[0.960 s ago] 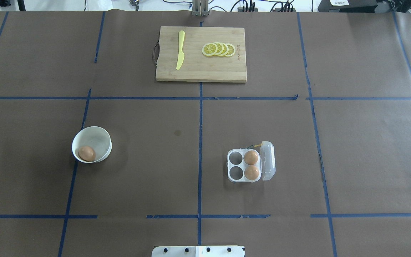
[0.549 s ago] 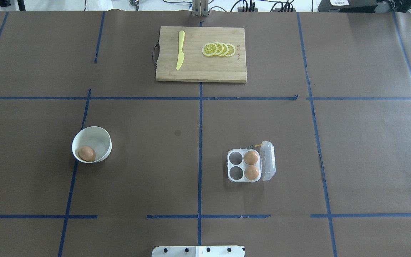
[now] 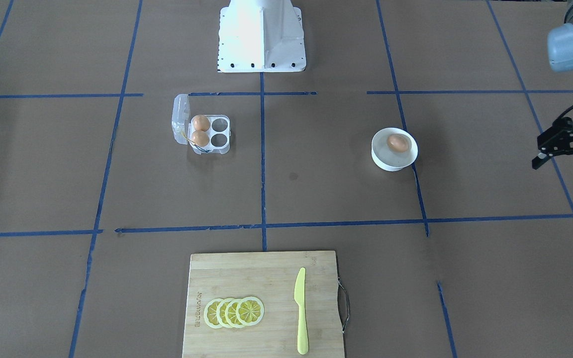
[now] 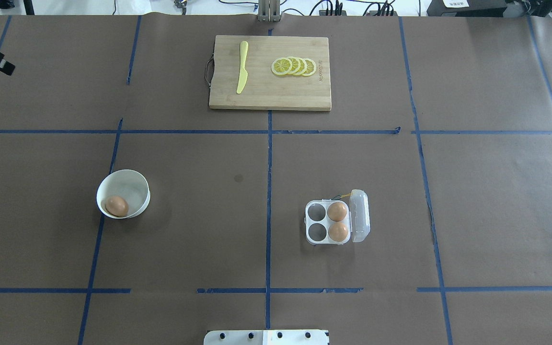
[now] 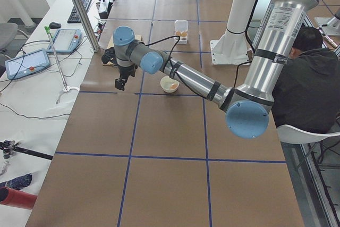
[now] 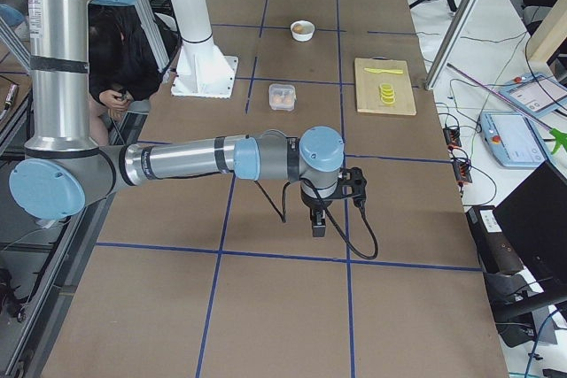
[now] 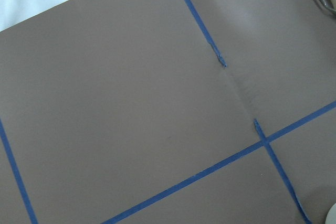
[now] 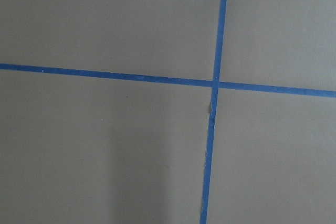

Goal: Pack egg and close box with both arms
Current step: 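Move the left gripper over the white bowl and lower toward the egg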

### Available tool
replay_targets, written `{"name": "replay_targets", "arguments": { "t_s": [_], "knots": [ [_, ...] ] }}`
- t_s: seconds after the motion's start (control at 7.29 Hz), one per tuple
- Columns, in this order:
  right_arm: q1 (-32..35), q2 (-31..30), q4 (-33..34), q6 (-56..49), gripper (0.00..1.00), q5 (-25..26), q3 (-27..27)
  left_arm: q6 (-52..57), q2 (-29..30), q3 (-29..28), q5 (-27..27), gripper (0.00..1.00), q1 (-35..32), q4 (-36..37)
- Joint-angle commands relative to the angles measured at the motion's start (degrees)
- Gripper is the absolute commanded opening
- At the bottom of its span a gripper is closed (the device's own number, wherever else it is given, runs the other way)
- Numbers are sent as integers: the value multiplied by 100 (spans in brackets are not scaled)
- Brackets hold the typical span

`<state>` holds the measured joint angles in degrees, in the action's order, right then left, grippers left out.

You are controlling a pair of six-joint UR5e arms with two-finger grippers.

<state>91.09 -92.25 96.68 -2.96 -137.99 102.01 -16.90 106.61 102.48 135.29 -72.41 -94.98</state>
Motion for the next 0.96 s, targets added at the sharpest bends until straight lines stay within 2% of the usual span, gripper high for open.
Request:
{"name": "replay_targets", "arguments": {
  "t_s": [0.0, 0.27, 0.55, 0.82],
  "knots": [
    [-4, -12, 0, -3, 100, 9, -32, -2517, 0, 656, -681, 100, 1012, -91],
    [-4, 6, 0, -3, 100, 0, -24, -4743, -27, 922, -1598, 100, 1998, -74],
    [-4, 6, 0, -3, 100, -158, -15, -5820, -70, 897, -2433, 99, 2816, -12],
    [-4, 14, -8, -3, 100, -158, -6, -6377, -45, 879, -2892, 93, 3468, 398]
  ]
}}
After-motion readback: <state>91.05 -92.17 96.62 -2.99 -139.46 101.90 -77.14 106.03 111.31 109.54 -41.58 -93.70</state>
